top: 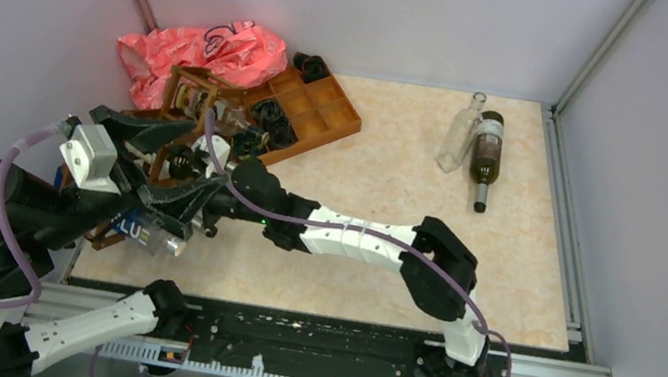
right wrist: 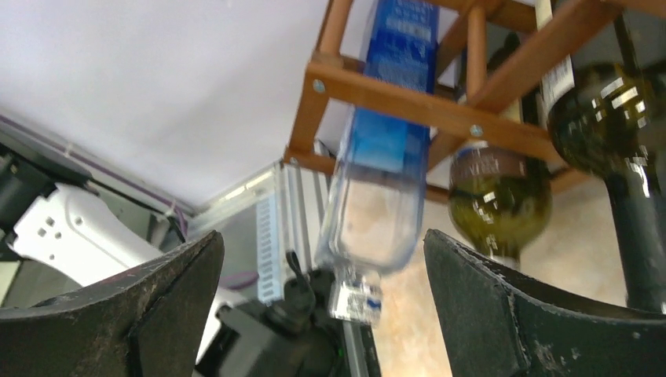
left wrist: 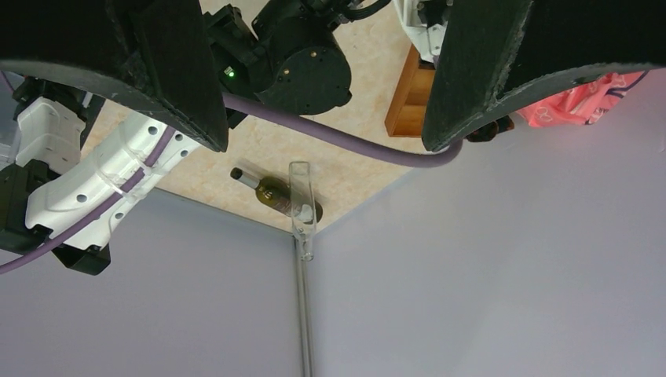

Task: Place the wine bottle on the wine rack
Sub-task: Place the wine bottle in the wine rack, then pick up the wine bottle from the center of the board.

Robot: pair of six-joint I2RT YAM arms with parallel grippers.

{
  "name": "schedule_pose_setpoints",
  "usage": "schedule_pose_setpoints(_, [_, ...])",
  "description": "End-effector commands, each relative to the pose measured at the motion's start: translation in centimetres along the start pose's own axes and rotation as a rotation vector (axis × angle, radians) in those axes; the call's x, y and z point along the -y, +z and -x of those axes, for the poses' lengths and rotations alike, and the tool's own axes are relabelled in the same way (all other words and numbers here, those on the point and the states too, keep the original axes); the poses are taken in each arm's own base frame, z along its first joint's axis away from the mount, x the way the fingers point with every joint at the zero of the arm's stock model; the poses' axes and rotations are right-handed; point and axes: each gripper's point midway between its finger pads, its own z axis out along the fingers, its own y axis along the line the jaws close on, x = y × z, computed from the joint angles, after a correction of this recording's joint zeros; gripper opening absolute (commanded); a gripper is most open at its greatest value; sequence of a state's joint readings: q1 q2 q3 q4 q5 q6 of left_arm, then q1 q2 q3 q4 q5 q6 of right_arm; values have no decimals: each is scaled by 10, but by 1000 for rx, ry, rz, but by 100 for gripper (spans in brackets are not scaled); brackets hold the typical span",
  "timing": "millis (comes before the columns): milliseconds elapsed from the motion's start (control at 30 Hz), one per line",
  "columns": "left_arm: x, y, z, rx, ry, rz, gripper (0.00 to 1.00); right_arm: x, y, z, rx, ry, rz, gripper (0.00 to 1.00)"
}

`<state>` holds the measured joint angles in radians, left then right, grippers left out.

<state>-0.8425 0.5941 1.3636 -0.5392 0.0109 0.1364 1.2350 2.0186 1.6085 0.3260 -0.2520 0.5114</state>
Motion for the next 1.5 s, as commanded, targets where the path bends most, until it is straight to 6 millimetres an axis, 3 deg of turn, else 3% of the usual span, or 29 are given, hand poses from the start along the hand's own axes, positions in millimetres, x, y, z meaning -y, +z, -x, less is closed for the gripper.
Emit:
schedule_pose_setpoints(0, [8, 4, 8, 50, -47, -35, 99, -38, -35, 50, 149, -117, 67, 95])
schedule_pose_setpoints(367, [19, 13, -3, 65, -112, -76, 99, -33, -97, 52, 216, -144, 40, 95])
schedule_pose_setpoints(700, [28, 27, -19, 63, -178, -102, 99, -13, -149, 48, 244, -156, -60, 96])
schedule_pose_setpoints(1100, [37, 57, -62, 18, -237, -122, 99, 29, -229, 31, 293, -188, -296, 99])
schedule_pose_setpoints(1467, [49, 79, -104, -46, -295, -152, 99, 77, -325, 23, 425, -223, -645, 99])
